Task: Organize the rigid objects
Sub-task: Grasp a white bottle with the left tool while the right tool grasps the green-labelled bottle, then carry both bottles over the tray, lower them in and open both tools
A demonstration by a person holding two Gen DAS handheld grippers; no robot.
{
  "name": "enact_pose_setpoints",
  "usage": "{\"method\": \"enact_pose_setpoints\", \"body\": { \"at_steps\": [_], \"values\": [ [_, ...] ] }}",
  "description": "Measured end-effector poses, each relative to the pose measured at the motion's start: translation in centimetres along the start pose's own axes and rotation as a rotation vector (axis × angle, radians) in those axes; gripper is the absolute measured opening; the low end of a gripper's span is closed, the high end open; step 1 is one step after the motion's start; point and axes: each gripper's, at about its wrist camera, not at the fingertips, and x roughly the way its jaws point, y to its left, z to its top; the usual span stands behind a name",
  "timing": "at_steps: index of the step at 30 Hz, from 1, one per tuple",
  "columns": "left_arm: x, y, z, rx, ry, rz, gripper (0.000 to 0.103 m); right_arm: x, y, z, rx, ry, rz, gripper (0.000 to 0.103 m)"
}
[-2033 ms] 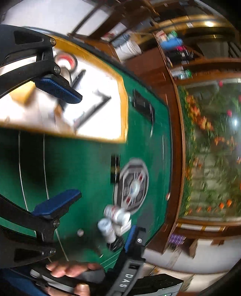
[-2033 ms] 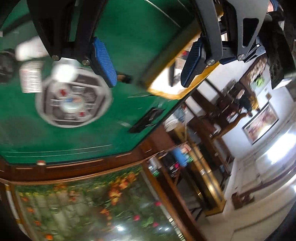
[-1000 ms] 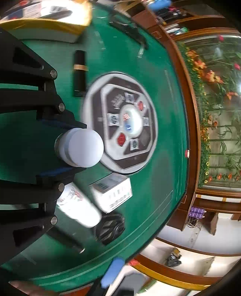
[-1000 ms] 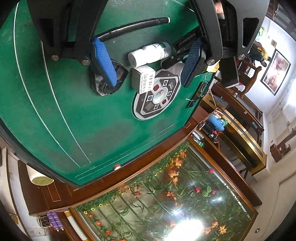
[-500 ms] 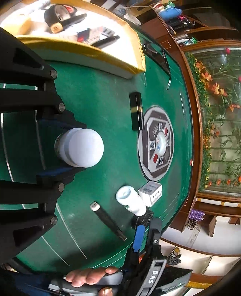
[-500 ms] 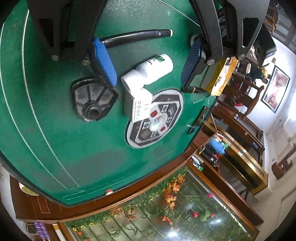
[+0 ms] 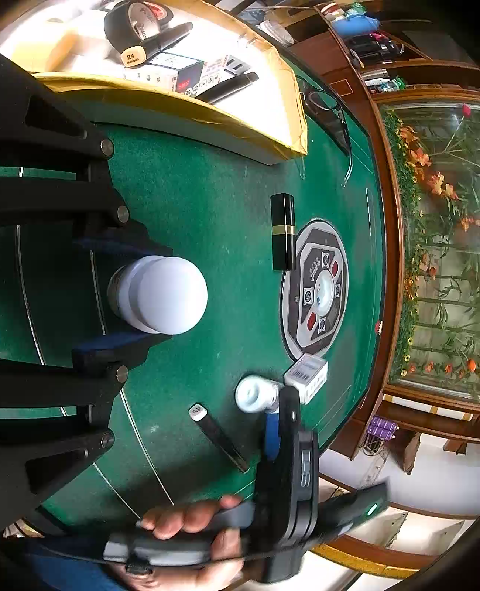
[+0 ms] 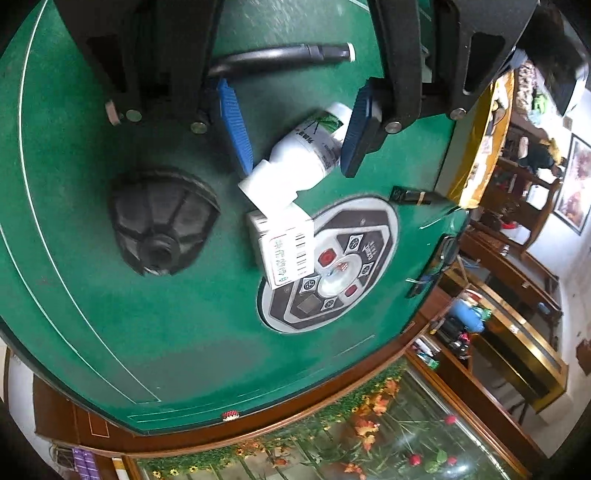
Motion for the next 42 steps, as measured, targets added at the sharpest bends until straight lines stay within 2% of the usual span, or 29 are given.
{"method": "enact_pose_setpoints", "body": {
  "at_steps": [1,3,6,8,9,11,14,20,32,42],
  "values": [
    [0.0,0.0,0.0,0.0,0.0,-0.002,0.037,0.6,1.1,0.3,-0.046,0.007,-0.051,0.045],
    [0.0,0.0,-0.1,0.0,0.0,-0.005,0.037,1.6,2.4,0.4,-0.093,0.028,-0.076,0.038],
    [0.0,0.1,-0.1,-0.006,0.0,-0.018,0.038,2.2,4.9,-0.9,-0.239,0.01,-0.122,0.036],
    [0.0,0.1,-0.1,-0.007,0.0,-0.02,0.038,2.0,5.1,-1.5,-0.257,0.002,-0.085,0.036],
    [0.0,0.1,-0.1,-0.007,-0.001,-0.02,0.038,1.8,5.0,-1.9,-0.268,0.0,-0.023,0.036],
    [-0.1,0.1,-0.2,-0.011,-0.003,-0.025,0.038,1.1,5.1,-2.4,-0.288,-0.015,0.034,0.036],
    [-0.1,0.4,-0.2,-0.027,-0.005,-0.038,0.038,0.2,6.2,-2.6,-0.321,-0.065,0.071,0.036],
    [0.0,0.4,-0.1,-0.021,-0.006,-0.032,0.038,0.4,8.1,-3.7,-0.387,-0.045,0.105,0.036],
    [-1.4,0.0,-0.2,-0.003,-0.053,-0.007,0.038,0.0,7.4,-3.5,-0.375,-0.061,0.107,0.036],
    [-6.0,1.7,1.1,-0.047,-0.15,-0.025,0.038,-0.5,7.6,-3.5,-0.376,-0.086,0.132,0.036]
  ]
}}
